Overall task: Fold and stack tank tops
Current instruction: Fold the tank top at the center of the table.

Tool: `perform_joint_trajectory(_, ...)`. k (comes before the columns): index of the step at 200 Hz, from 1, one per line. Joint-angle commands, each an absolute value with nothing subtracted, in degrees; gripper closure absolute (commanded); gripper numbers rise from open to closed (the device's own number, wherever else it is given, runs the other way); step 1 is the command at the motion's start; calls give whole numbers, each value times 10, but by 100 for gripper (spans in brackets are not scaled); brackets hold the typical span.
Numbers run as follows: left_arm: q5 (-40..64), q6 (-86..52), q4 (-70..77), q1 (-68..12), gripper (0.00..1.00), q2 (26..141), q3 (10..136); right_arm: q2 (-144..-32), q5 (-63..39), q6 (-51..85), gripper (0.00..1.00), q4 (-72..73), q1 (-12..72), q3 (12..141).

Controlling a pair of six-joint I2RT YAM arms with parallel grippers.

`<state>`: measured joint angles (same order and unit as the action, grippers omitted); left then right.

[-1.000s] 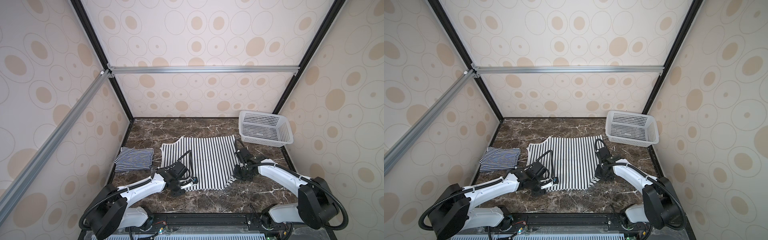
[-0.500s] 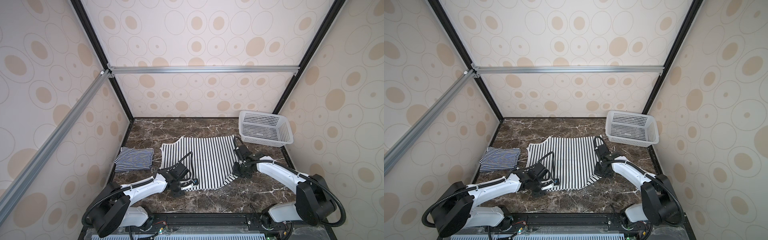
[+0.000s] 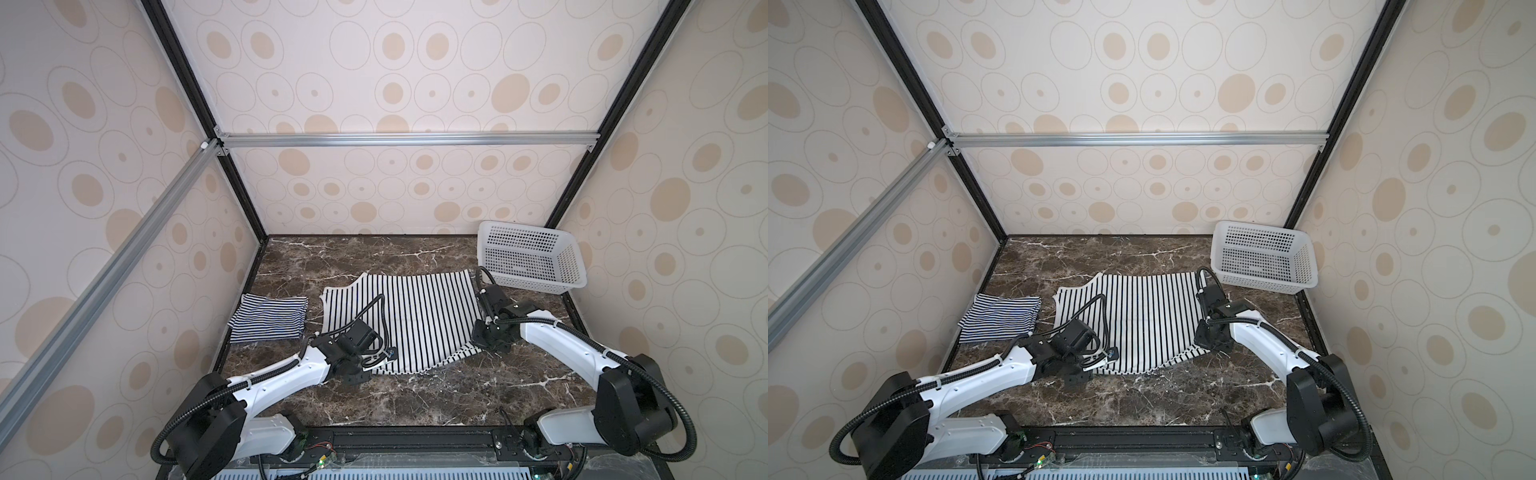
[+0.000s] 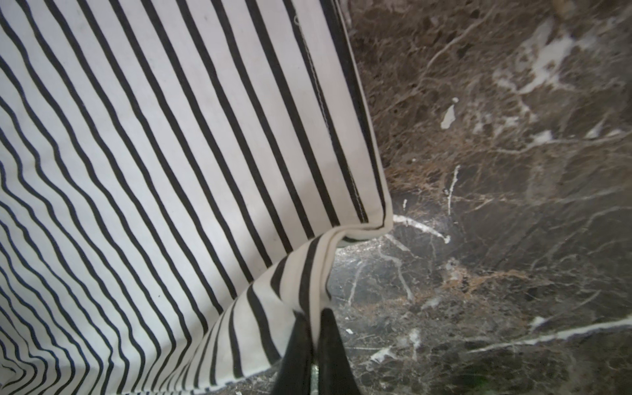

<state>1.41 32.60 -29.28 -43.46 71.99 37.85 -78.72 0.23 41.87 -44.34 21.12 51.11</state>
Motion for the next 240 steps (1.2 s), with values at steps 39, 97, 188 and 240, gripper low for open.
perform_joint_trajectory(39, -39, 366, -256, -422, 100, 762, 441, -794, 0, 393, 93, -458, 180, 554)
perform_joint_trajectory(97, -51, 388, -243, -381, 100, 809, 507, -829, -10, 376, 92, -450, 163, 585)
perform_joint_trajectory(188, -48, 413, -238, -339, 100, 878, 553, -913, -20, 349, 91, -440, 122, 649)
perform_joint_trajectory(240, -57, 412, -219, -335, 100, 914, 567, -965, -22, 342, 89, -431, 113, 677)
